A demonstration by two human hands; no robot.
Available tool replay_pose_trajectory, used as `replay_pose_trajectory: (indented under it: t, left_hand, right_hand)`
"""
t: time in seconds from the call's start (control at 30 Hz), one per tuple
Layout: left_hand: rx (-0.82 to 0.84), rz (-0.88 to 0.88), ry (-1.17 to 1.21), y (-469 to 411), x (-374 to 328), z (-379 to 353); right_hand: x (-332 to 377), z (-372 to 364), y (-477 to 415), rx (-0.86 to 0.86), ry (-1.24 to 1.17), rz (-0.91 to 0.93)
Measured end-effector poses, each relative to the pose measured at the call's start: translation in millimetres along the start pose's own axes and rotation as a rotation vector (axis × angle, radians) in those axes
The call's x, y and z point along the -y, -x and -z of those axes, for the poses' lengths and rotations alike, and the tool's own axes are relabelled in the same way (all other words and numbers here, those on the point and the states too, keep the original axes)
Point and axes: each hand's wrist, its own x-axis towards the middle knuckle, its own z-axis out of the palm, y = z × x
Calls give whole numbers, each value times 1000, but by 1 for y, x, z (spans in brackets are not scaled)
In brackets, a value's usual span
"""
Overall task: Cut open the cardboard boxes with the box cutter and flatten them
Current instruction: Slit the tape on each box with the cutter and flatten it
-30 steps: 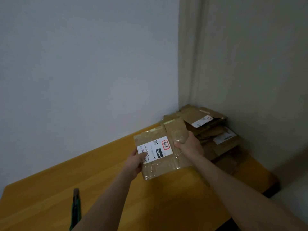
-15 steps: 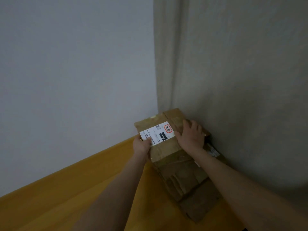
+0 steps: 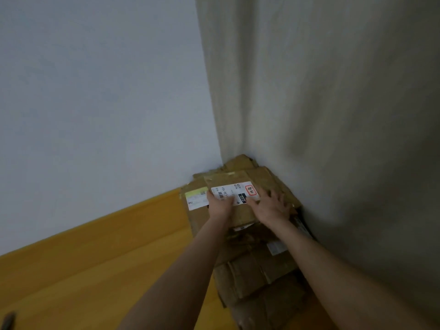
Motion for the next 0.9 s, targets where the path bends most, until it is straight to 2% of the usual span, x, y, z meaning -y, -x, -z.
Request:
replay_pose_trajectory:
  t: [0.13,0.33,0.47,0.6,0.77,0.9]
  left_hand:
    - [-33,81,-62,-3,-2,-14]
    - [-71,-49,-115,-18,-29,27]
    - [-42,-16,-136,-25,-37,67]
    - [-75,5,-276,-22,-8,69]
    - [-96,-31,-456,-19,7,51]
    - [-132,-93,-815,-11,-1,49]
  right_hand:
    - [-15,1,-15,-13,0,16]
    - [-14,19,-25,-76,-118,-20]
    - [-15,23,-32,41,-186,-78]
    - [-6,10,-35,132,-149,-38]
    - [-8,-1,-31,69,-98,-52]
    - [6,-1,-25,-2,22,12]
